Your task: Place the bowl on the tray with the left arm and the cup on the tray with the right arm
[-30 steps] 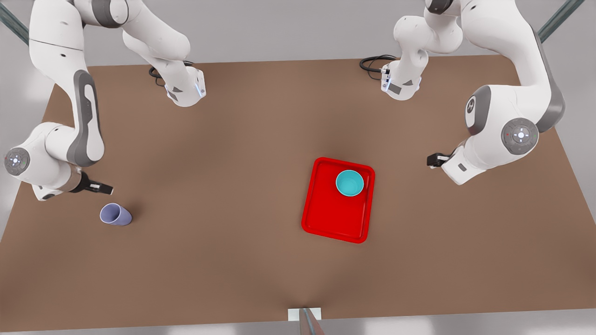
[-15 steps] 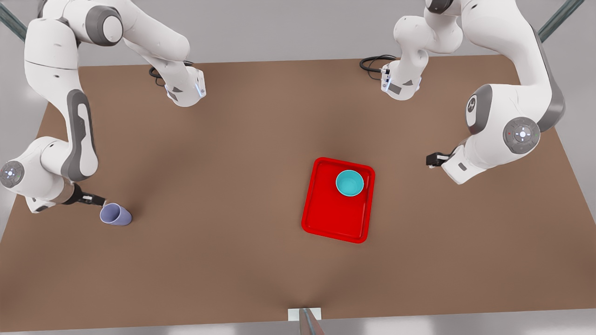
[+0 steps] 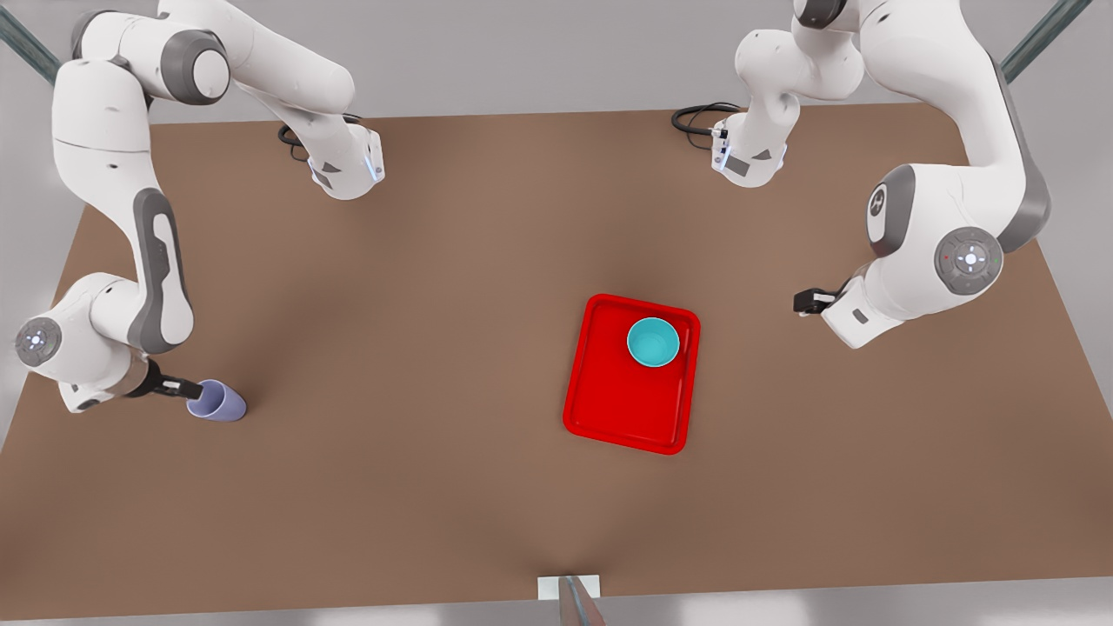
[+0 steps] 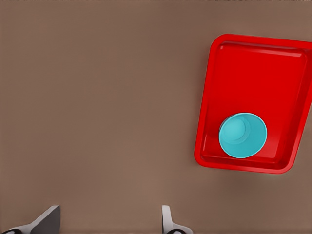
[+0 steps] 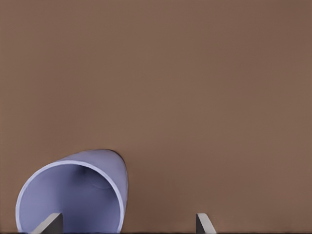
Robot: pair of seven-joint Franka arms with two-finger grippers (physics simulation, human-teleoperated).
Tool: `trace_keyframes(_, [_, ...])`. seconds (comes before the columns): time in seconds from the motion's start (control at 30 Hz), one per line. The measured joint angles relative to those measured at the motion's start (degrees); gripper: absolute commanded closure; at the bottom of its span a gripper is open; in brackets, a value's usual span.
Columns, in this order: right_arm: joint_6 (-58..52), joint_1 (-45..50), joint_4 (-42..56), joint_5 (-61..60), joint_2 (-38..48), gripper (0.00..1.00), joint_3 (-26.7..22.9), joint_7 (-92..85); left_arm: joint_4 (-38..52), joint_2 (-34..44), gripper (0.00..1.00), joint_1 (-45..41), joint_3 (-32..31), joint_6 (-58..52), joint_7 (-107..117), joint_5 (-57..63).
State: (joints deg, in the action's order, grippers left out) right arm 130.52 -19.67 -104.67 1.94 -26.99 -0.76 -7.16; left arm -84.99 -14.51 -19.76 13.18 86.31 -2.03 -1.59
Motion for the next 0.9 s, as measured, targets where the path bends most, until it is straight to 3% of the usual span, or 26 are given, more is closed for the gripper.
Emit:
trace_keyframes(0.83, [2.91,0.15,-1.56,0.03,-2.95,0.0,0.58,-0.41,-0.02,0.09,0.0,-0.02,0.0,-0.09,0.06,-0.01])
trace_keyframes(0.87, [2.98,0.15,-2.15,0.07,-2.67,0.08,0.58,-0.4,0.0,0.24,0.0,0.01,-0.15,-0.09,0.36,-0.03])
trace_keyframes(0.9, [2.99,0.19,-2.37,0.03,-2.51,0.33,0.58,-0.4,0.05,0.26,0.0,-0.05,-0.18,-0.09,0.49,-0.06])
